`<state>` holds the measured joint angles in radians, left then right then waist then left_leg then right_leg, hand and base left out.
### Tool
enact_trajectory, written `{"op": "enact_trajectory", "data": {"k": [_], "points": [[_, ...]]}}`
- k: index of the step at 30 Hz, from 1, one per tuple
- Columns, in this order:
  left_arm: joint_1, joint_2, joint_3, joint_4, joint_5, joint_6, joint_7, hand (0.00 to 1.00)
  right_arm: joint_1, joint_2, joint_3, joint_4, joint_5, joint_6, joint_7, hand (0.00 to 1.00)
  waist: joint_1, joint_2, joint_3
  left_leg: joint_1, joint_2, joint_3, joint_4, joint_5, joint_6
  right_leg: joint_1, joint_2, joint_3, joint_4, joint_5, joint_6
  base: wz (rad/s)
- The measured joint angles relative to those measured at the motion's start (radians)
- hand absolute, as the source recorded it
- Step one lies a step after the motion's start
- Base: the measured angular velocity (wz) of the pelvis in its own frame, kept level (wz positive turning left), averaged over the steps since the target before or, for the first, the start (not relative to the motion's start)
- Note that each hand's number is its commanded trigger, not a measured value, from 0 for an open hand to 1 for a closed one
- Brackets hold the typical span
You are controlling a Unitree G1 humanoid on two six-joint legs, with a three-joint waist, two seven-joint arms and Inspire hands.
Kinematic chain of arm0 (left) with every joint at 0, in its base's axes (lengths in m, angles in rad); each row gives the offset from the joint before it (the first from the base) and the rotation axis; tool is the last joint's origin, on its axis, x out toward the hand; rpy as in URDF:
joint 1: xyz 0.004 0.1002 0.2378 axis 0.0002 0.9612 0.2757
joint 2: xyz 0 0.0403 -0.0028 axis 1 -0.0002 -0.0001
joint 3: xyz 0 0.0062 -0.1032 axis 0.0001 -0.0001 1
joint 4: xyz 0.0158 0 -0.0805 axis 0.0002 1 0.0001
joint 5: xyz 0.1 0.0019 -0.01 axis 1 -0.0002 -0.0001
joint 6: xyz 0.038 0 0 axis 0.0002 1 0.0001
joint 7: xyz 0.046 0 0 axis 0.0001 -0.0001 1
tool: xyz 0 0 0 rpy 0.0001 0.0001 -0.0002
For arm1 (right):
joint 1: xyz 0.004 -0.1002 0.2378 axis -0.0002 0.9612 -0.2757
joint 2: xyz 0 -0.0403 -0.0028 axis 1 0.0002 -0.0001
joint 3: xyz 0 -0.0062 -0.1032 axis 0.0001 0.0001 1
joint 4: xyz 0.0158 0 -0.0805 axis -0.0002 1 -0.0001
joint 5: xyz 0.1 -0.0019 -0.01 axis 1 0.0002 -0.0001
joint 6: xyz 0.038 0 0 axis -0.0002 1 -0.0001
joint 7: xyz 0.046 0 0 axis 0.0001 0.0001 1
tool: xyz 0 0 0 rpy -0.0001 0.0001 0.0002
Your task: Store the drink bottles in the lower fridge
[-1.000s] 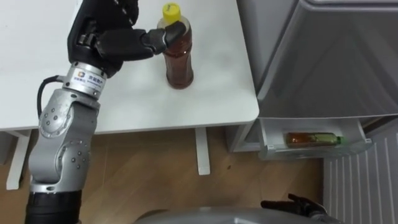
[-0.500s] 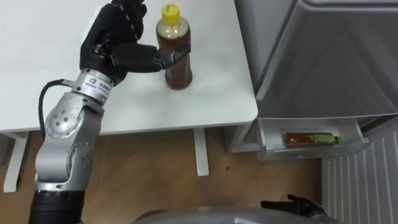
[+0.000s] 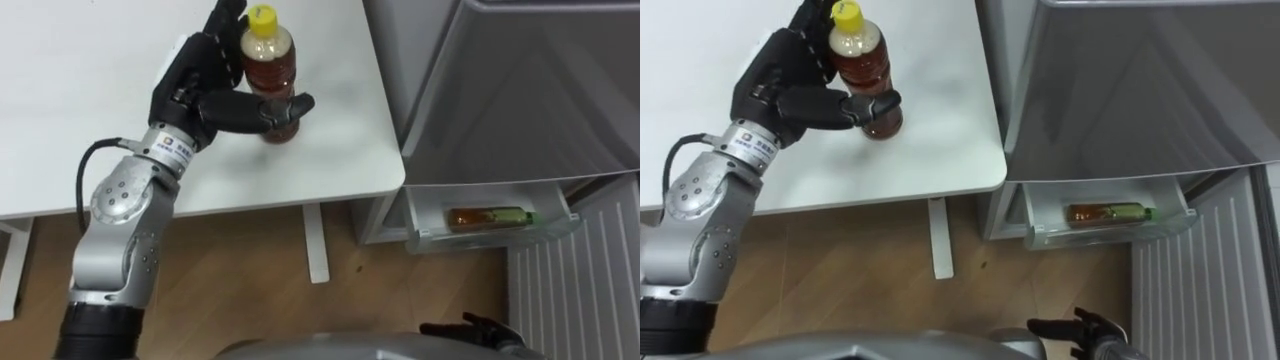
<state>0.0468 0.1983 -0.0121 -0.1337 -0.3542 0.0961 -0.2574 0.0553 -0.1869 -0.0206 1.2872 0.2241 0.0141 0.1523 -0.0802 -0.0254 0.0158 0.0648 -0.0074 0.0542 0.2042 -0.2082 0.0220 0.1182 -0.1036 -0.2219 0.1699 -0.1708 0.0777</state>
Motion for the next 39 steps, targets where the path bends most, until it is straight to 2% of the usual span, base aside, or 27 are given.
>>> {"op": "enact_trajectory", "data": {"k": [5,6,7,8,21,29,39], "points": [[-0.001,0.0,0.0,0.001,0.001,0.0,0.001,0.0,0.004,0.0,0.0,-0.014,-0.003,0.001,-0.007,0.0,0.001,0.002,-0.0011,0.0,0.0,0.001,-0.001,0.0,0.0,-0.002,0.0,0.0,0.0,0.0,0.0,0.0],[-0.002,0.0,0.0,0.007,0.006,0.0,0.002,0.21,0.005,0.0,0.0,-0.015,-0.005,0.001,-0.007,0.0,0.001,0.002,-0.0013,0.0,0.0,0.001,-0.001,0.0,0.0,-0.003,0.0,0.0,0.0,0.0,0.0,0.0],[-0.004,-0.001,0.0,0.016,0.015,0.0,0.003,0.76,0.004,0.0,0.0,-0.016,-0.008,0.001,-0.008,0.0,0.001,0.002,-0.0015,-0.001,0.0,0.002,0.0,0.0,0.0,-0.003,0.0,0.0,0.001,0.0,0.0,0.0],[-0.004,-0.001,0.0,0.017,0.018,0.001,0.004,1.0,0.004,0.0,0.0,-0.017,-0.012,0.001,-0.008,0.0,0.001,0.002,-0.0016,-0.001,0.0,0.002,0.0,0.0,0.0,-0.004,0.0,0.0,0.001,0.0,0.0,0.0],[-0.029,-0.004,-0.002,0.051,0.039,0.002,0.01,1.0,0.012,-0.001,0.0,-0.042,-0.054,-0.001,-0.011,0.0,0.0,0.006,-0.0042,-0.001,0.001,0.014,0.0,0.0,0.0,-0.006,0.0,0.003,0.0,0.001,-0.001,0.0],[-0.031,-0.008,-0.007,0.056,0.041,0.025,0.001,1.0,0.011,-0.001,-0.001,-0.043,-0.055,-0.001,-0.006,0.0,-0.004,0.006,-0.0045,-0.001,0.002,0.022,-0.001,0.0,0.0,-0.008,0.001,0.016,-0.001,0.001,-0.001,-0.01],[-0.033,-0.017,-0.02,0.044,0.04,0.028,-0.017,1.0,-0.001,-0.002,-0.001,-0.035,-0.055,-0.004,0.003,0.0,-0.025,0.013,-0.0082,-0.003,0.002,0.02,-0.001,0.0,0.0,-0.012,0.002,0.02,-0.001,0.002,-0.003,0.0]]}}
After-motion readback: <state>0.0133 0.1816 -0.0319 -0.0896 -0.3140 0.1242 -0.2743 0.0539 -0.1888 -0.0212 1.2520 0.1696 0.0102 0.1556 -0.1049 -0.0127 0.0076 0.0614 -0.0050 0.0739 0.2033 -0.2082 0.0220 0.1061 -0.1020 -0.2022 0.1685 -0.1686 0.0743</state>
